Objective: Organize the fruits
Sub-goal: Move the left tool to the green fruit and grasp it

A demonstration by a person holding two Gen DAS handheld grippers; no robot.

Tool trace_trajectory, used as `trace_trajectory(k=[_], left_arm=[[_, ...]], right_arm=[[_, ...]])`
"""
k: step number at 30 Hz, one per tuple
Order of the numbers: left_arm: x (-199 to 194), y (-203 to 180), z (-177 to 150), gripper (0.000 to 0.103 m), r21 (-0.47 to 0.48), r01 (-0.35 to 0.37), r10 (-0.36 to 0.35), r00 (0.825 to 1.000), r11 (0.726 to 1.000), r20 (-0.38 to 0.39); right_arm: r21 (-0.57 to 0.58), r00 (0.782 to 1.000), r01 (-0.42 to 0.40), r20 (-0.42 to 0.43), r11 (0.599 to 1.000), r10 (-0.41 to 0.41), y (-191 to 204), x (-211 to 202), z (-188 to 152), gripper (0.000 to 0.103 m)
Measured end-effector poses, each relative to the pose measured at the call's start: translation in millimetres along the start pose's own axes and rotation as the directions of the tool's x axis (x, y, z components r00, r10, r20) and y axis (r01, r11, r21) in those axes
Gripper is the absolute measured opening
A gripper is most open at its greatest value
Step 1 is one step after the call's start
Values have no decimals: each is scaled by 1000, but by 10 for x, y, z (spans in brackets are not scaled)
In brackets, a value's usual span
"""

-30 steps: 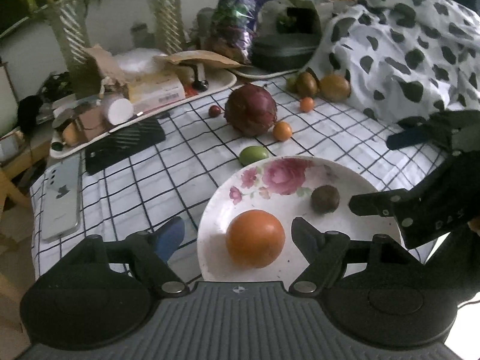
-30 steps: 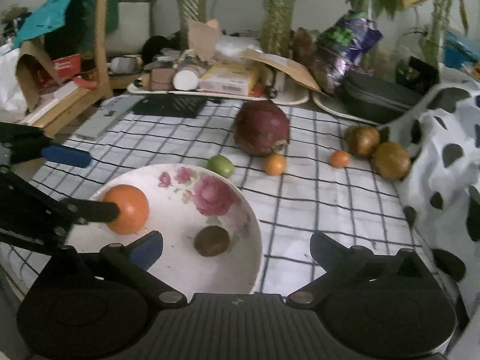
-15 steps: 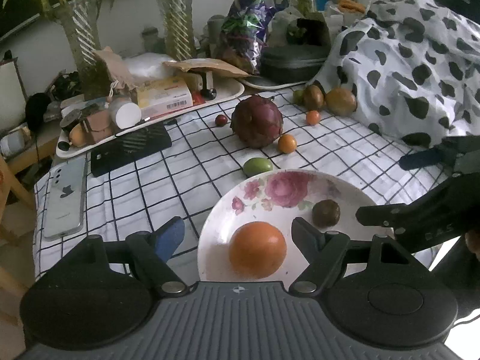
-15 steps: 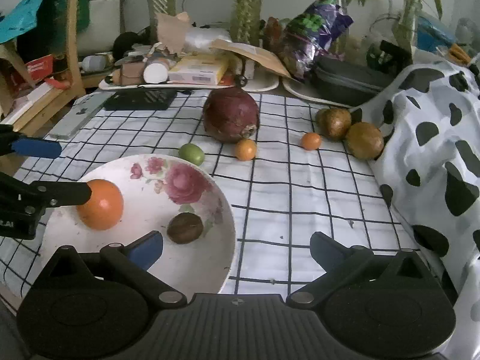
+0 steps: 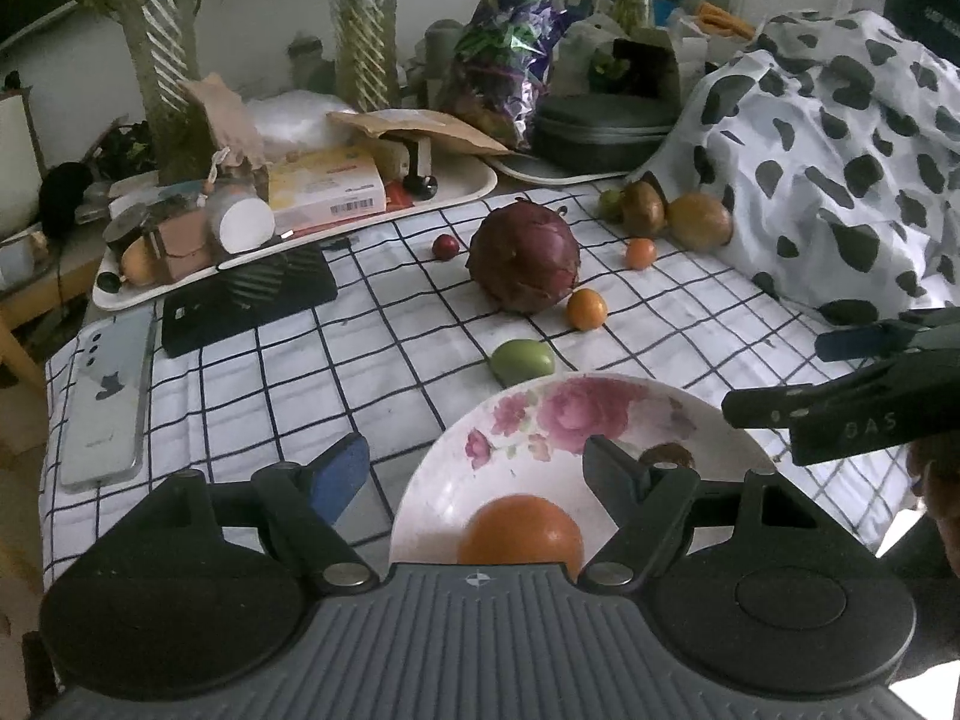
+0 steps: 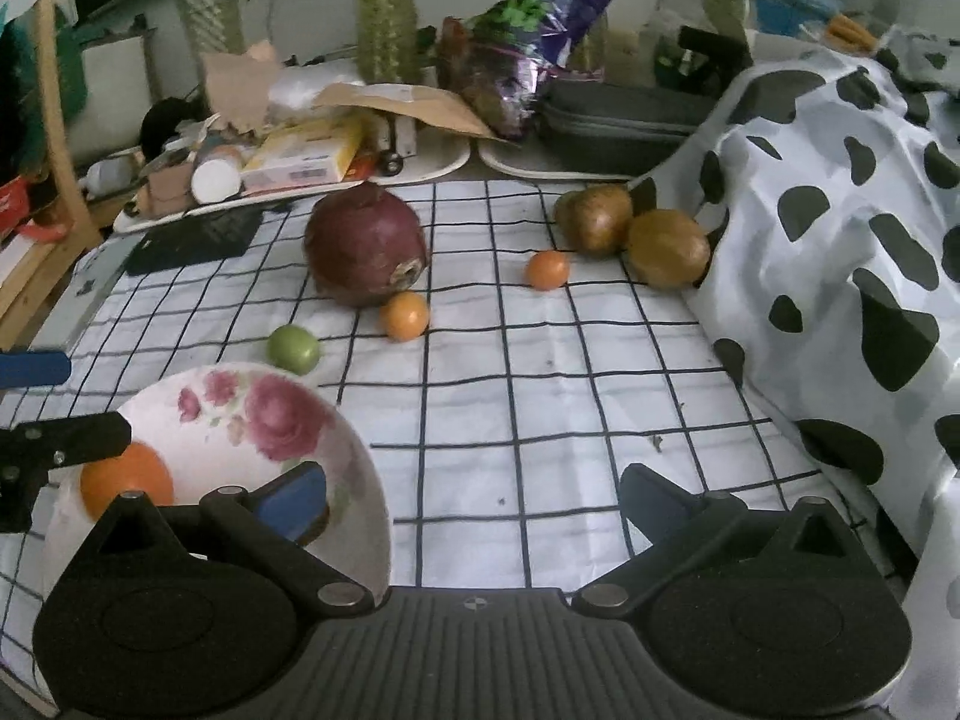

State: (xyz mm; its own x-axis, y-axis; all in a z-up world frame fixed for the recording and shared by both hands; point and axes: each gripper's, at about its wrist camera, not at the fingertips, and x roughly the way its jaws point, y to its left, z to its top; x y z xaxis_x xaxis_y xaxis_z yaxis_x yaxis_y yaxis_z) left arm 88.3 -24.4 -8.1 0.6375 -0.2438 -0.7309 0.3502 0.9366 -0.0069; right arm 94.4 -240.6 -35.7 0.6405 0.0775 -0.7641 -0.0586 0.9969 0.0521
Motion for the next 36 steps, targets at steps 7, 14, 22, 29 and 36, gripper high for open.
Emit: trace_trajectory(k=[7,14,22,29,36], left_arm=[[160,117,149,77,-46,31,-32,999,998,-29],[356,172,294,77,-62,74,-77,995,995,-55],[612,141,469,77,-49,124,-128,987,991,-94],[887,92,580,70,-31,156,-159,976,987,-152],[1119,10,624,57,22,173,-165,965,985,-203]], right_arm=[[-44,1000,17,14,999,-17,32,128,148,103],[-90,998,63,20,994,-62,29,294,274,103],[-80,997,76,14,994,-75,-47,467,431,103],[-80,996,88,14,993,-87,-124,585,552,103],[-69,995,103,2,992,-103,-213,688,637,103]])
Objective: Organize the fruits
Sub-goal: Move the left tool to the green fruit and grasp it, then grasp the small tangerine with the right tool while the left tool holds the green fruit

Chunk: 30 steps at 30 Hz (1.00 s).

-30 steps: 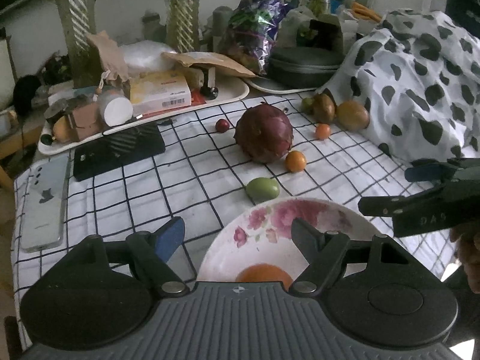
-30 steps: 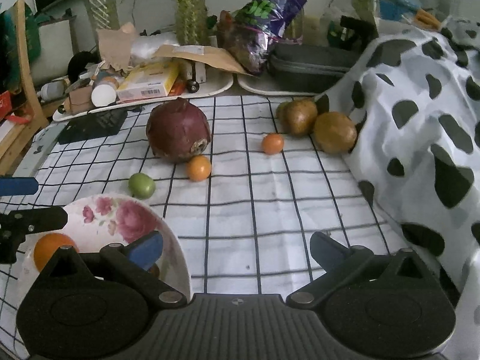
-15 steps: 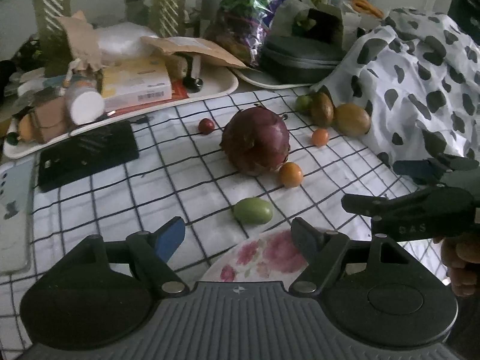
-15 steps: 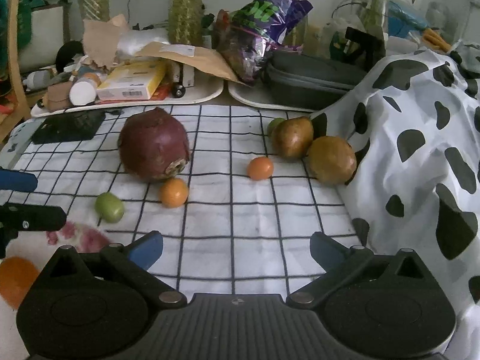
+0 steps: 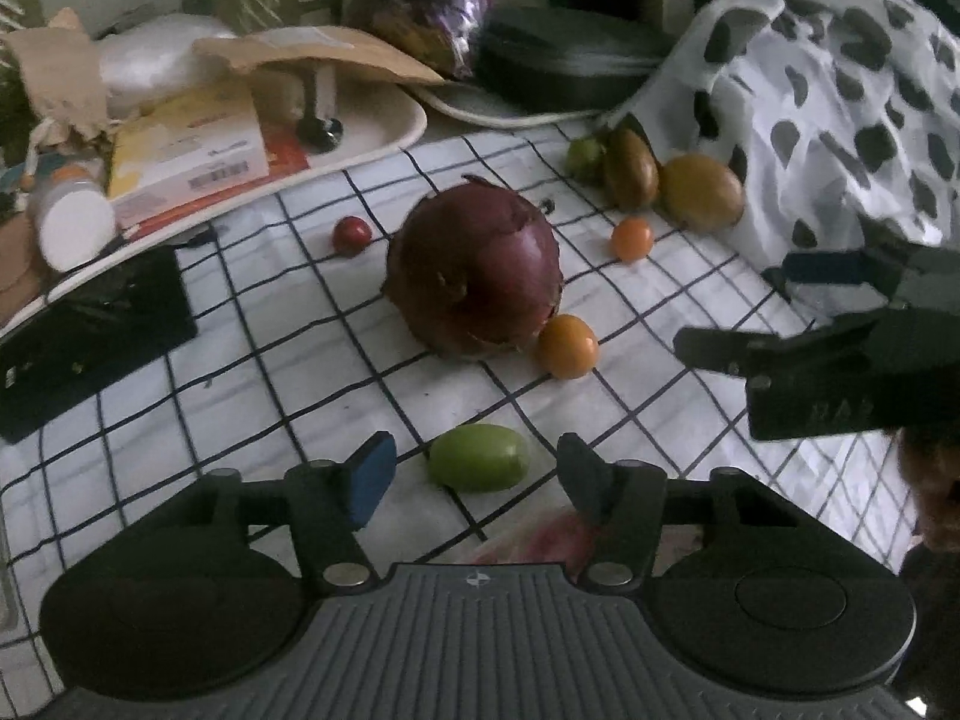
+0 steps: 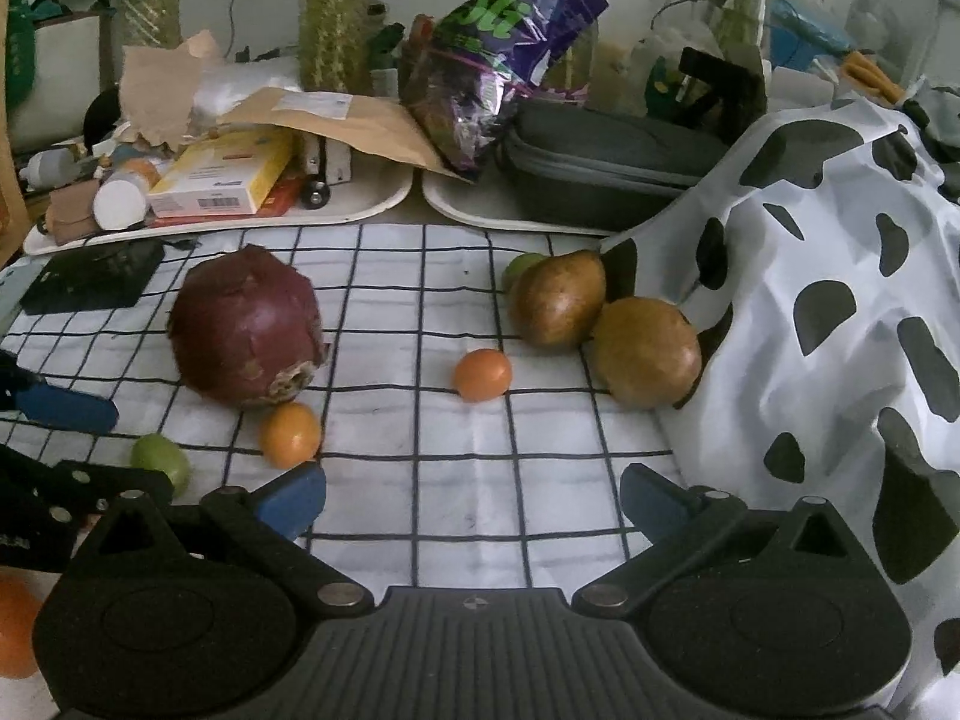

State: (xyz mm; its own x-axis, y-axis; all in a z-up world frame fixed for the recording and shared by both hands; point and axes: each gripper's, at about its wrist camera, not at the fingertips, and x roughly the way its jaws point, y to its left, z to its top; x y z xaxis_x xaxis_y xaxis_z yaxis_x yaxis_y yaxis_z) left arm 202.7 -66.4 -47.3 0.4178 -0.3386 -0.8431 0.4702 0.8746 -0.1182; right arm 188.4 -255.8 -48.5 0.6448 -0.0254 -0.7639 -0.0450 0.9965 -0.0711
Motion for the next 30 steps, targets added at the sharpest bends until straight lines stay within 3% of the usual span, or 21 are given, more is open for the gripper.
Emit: trace_trajectory(k=[3,5,6,14,22,25,30], left_arm=[[83,-15,14,54,20,-5,5,1000,1000,-15],[123,-19,24,39,24,2,-2,1000,1000,-24],[142,-24,30,38,27,-7,8,1000,1000,-30],[80,-15,27,38,27,-21,21,1000,999,-1],[-84,165,-8,38,-20,-47,48,998,999,35],[-131,235,-40,38,-31,-49,50,998,998,43],[-181,314,-94,38,-38,-45,47,998,998,48]], right_arm=[[4,1000,3,-4,1000,-3,-22,29,19,103],[4,1000,3,-4,1000,-3,-34,38,28,103],[3,1000,3,-4,1000,-3,-35,43,32,103],[-15,1000,-18,-14,1000,18,1,60,21,103],[-115,987,-161,-10,980,161,271,101,32,102],[-137,982,-188,-13,972,188,371,117,55,91],[-138,977,-212,-20,967,212,478,183,87,81]])
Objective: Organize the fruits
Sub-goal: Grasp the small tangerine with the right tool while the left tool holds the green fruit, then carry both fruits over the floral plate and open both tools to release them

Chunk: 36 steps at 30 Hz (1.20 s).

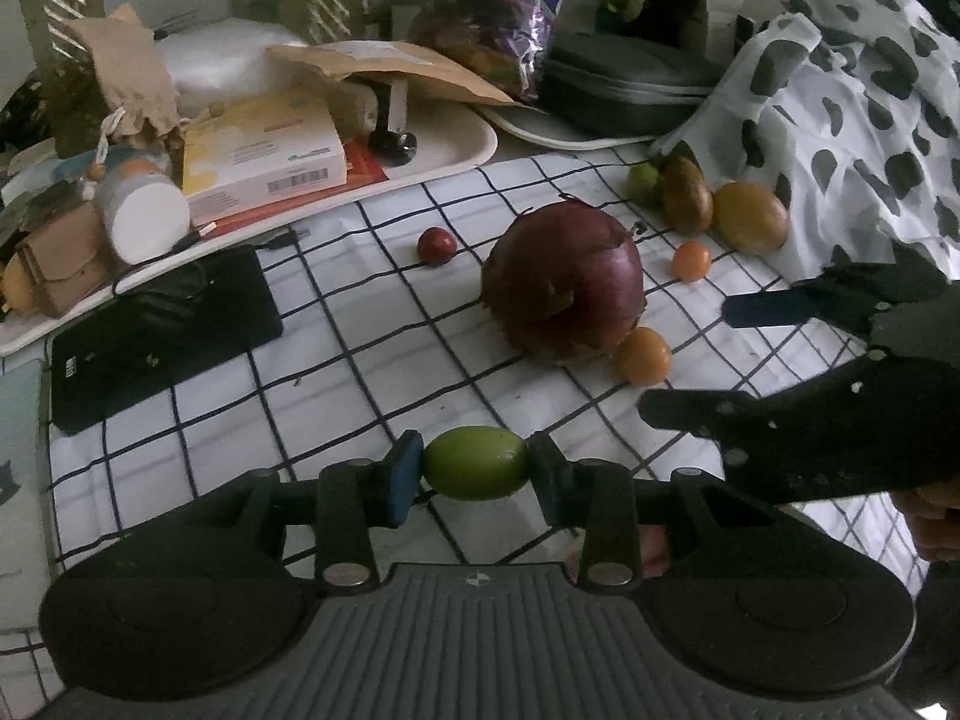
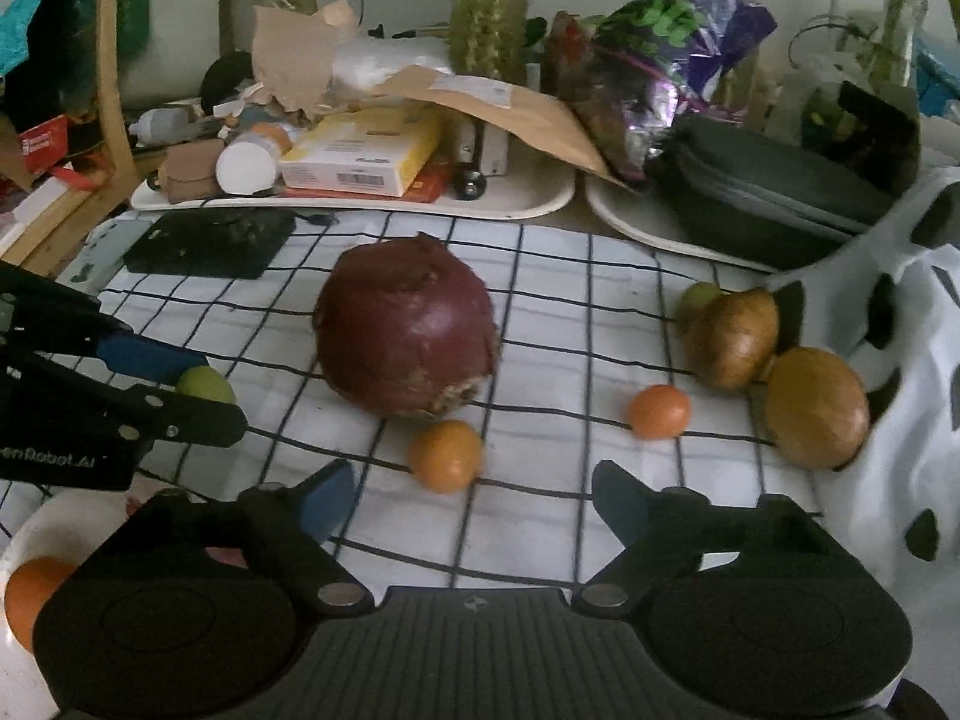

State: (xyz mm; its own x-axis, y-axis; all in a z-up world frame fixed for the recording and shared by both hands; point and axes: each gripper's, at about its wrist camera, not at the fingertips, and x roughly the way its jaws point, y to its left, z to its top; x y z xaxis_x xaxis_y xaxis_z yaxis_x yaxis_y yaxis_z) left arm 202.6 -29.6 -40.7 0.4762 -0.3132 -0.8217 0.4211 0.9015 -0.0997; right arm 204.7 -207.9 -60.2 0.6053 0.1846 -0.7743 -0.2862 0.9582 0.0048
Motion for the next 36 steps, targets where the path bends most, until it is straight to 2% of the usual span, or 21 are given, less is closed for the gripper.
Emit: trace_trajectory(k=[4,9,12,13,21,36], left_arm=[[-30,63,-28,38,-7,-1,1,1000,1000,3],[-60,129,-49,38,-20,0,0,1000,1000,6],[-62,145,-58,38,-21,0,0,1000,1000,5],[-59,148,-60,38,-20,0,0,1000,1000,4],[-102,69,-52,38,-3,8,-8,1000,1000,17],[-354,-69,-214,38,-15,-3,4,999,1000,49]], right_arm=[[6,1000,2,-14,1000,-2,38,92,36,65],[-4,1000,2,-14,1000,-2,75,168,53,52],[-15,1000,-1,-28,1000,1,97,208,45,32],[-22,1000,3,-19,1000,-4,109,195,39,30],[-46,1000,14,-4,999,-15,150,71,26,30],[-69,998,-37,42,997,40,271,-403,-120,30]])
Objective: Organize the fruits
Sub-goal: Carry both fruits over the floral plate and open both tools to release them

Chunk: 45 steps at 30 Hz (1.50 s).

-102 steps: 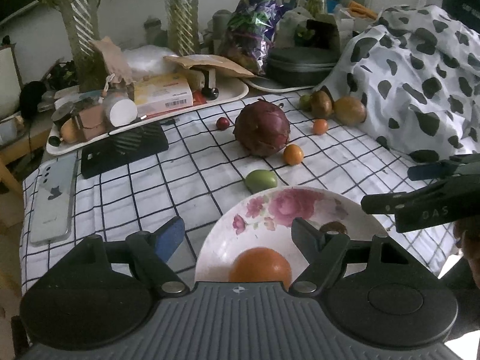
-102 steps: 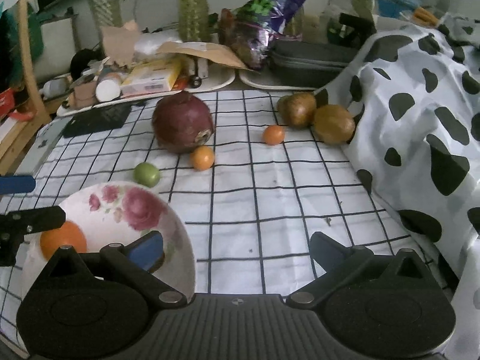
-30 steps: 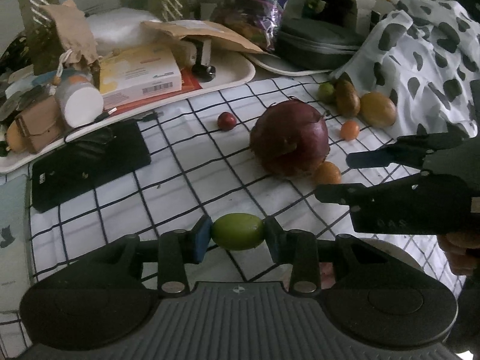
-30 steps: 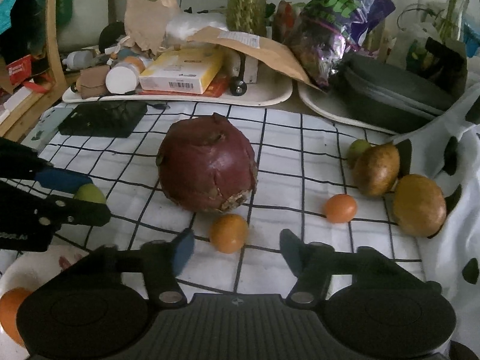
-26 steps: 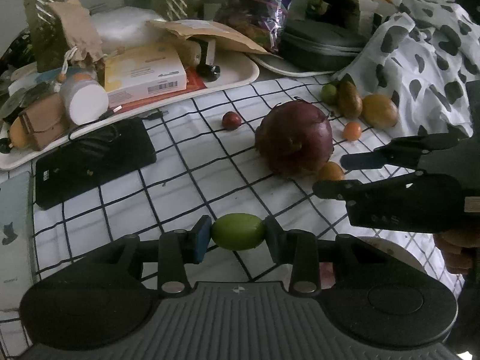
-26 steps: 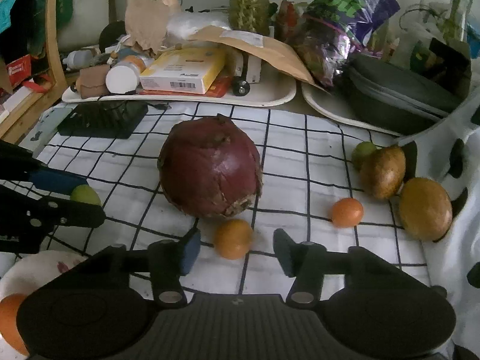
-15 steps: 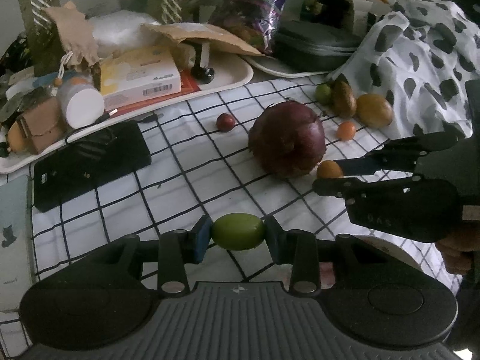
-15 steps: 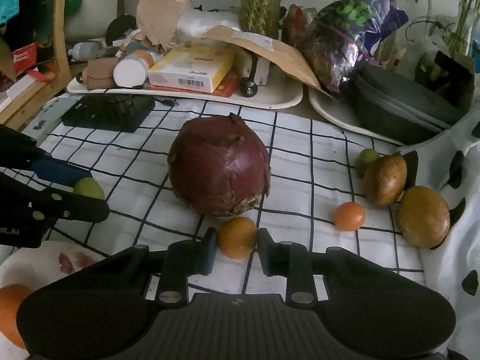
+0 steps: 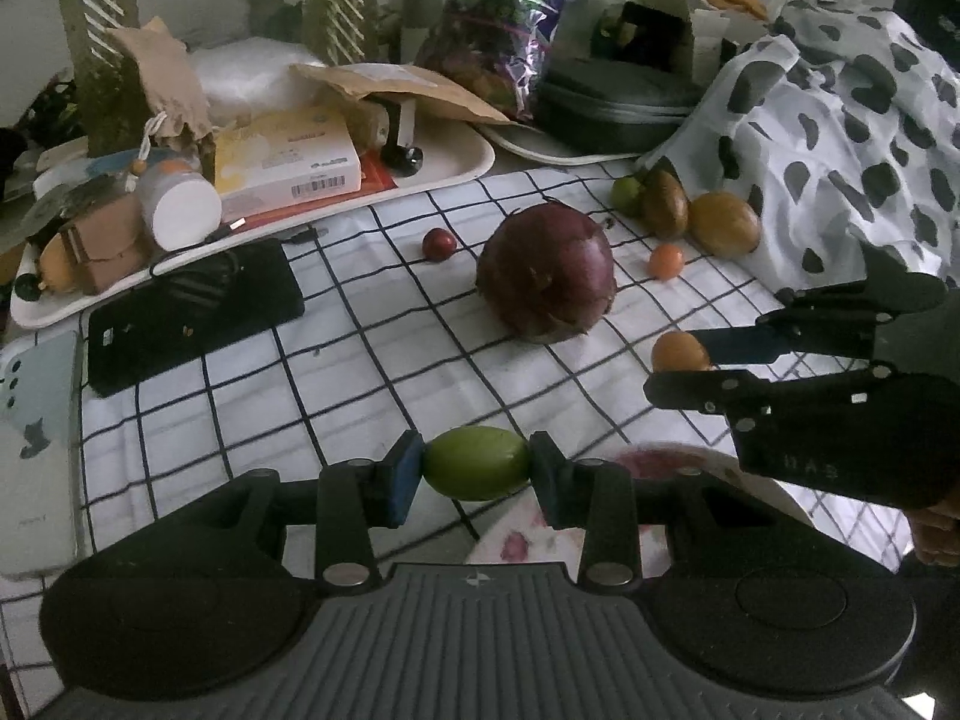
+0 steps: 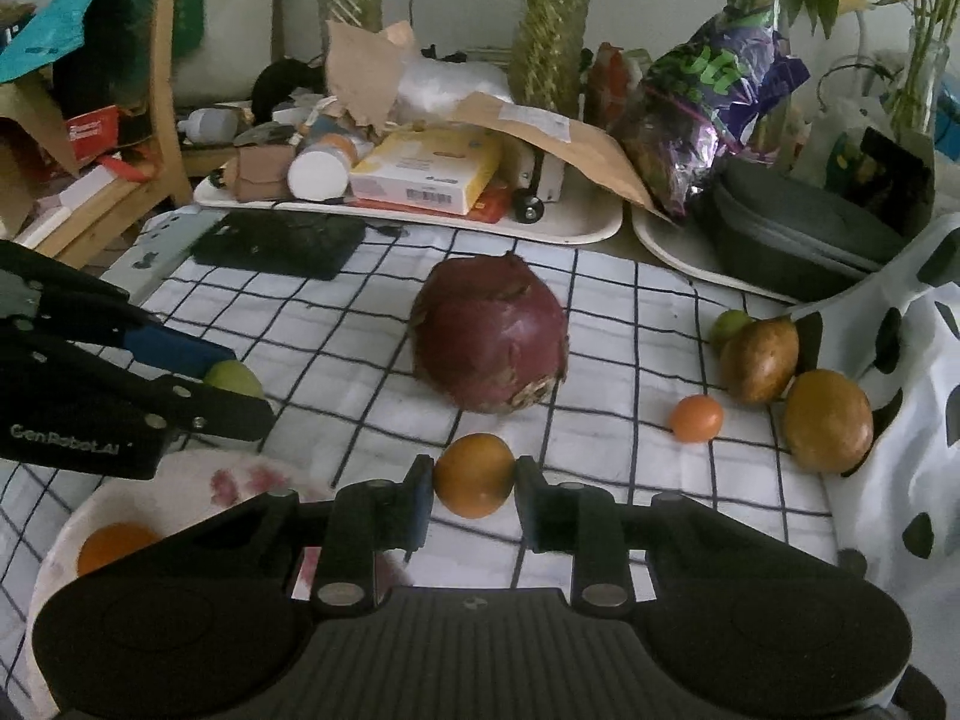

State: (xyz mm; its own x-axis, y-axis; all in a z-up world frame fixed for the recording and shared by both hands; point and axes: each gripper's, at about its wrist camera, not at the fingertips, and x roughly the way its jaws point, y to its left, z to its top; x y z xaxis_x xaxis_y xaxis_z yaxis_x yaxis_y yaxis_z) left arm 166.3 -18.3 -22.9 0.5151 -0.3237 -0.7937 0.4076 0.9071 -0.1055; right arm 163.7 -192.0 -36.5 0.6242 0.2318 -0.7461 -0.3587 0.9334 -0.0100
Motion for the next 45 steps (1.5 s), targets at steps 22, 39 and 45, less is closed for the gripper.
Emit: trace_trajectory(k=[22,39,45], left_arm=[[-549,-289,-459,38,-53,0,3,998,999,61],[-763,-585,-886,38,-47,6,-5,1000,999,14],[-678,-646,-962,38,-24,-11,9,999,1000,-53]], right_arm=[[4,999,-45,19,999,45,259,-577,-425,30],[14,997,-80,-3,997,80,409,-886,-739,30],[-15,993,-99,-65,995,98,477,-841,-820,30]])
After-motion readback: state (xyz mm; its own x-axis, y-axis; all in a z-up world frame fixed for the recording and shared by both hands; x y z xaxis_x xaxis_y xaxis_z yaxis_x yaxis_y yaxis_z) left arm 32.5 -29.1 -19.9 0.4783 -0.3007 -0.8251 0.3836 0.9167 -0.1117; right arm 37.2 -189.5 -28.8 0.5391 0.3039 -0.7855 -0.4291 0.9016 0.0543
